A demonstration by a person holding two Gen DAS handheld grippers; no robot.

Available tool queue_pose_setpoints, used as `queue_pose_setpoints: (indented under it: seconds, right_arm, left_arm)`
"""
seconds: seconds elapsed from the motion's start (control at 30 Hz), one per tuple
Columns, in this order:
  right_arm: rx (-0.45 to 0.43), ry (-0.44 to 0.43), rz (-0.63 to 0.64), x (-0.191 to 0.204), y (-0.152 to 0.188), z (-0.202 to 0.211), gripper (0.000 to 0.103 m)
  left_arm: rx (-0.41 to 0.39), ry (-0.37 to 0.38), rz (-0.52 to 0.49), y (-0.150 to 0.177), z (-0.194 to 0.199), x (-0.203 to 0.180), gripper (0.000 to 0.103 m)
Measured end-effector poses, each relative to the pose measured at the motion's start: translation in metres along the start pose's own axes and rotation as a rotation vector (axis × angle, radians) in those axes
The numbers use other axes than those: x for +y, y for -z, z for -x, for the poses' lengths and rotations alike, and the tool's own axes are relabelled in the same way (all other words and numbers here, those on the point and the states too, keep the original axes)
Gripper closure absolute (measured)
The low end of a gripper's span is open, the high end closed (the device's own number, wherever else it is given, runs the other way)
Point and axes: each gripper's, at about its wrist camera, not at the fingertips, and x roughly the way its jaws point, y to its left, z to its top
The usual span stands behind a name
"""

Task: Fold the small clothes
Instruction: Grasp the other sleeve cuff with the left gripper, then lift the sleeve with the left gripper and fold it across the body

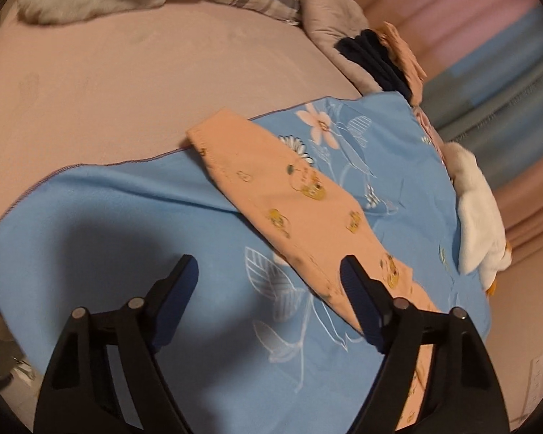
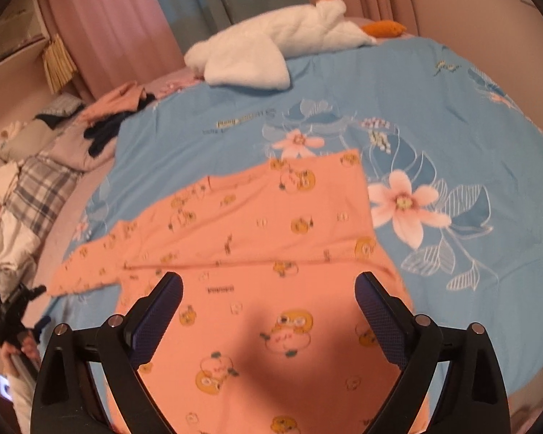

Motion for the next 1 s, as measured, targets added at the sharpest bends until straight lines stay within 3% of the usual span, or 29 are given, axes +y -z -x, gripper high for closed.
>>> queue_pose_setpoints:
  seconds: [0.2, 0.37, 0.53, 0.67, 0.7, 1.0]
  right_arm:
    - [0.019, 0.017, -0.035, 0.001, 0.006, -0.001, 0.008]
    - [0.016, 0.031, -0.037, 0.004, 0.007, 0.0, 0.008]
    - [0.028, 0.041, -0.039, 0.006, 0.008, -0.003, 0.008]
    - [0.035, 0.042, -0.04, 0.007, 0.008, -0.005, 0.008]
    - [0.035, 0.044, -0.04, 0.008, 0.008, -0.005, 0.008]
    - [0.019, 0.053, -0.055, 0.004, 0.007, -0.002, 0.008]
  left_arm:
    - [-0.029, 0.035, 0.077, -0.014, -0.015, 0.015, 0.044]
    - [-0.044, 0.065, 0.127, -0.03, -0.028, 0.022, 0.05]
    - [-0.063, 0.052, 0.11, -0.039, -0.039, 0.019, 0.061]
    - [-0.064, 0.026, 0.101, -0.044, -0.049, 0.02, 0.095]
    - [-0.055, 0.023, 0.1, -0.045, -0.051, 0.02, 0.099]
    - [-0.144, 0.067, -0.016, -0.051, -0.026, -0.024, 0.101]
